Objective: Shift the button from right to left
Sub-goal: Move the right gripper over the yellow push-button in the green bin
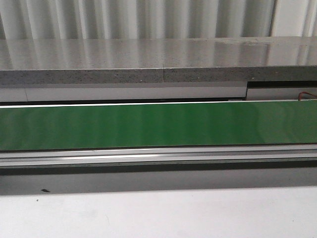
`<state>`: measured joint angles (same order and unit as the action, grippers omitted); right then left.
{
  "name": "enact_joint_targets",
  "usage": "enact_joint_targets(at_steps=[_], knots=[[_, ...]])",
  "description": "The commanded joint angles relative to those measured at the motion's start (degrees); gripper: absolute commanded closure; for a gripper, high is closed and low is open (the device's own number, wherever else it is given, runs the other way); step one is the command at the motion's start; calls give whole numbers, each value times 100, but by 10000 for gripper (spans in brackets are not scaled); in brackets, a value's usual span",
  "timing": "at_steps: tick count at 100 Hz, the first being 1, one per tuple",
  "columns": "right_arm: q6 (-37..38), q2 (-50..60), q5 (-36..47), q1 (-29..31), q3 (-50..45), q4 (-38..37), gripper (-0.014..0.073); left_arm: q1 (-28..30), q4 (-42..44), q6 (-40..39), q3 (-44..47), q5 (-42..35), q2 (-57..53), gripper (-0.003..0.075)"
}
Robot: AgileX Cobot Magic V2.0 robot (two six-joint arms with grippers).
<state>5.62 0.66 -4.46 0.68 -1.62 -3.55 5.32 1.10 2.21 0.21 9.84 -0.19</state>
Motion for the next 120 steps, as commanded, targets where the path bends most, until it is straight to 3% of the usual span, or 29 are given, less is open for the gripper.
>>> enact_joint_targets(at_steps=[1,90,120], knots=[[8,109,446,43,124,-60,660,15,-42,-45,214,-442,-185,741],[8,103,446,43,142,-60,660,15,-42,-45,214,-442,-185,741],[8,-174,333,43,999,-60,660,15,-42,-45,214,-442,-185,741]])
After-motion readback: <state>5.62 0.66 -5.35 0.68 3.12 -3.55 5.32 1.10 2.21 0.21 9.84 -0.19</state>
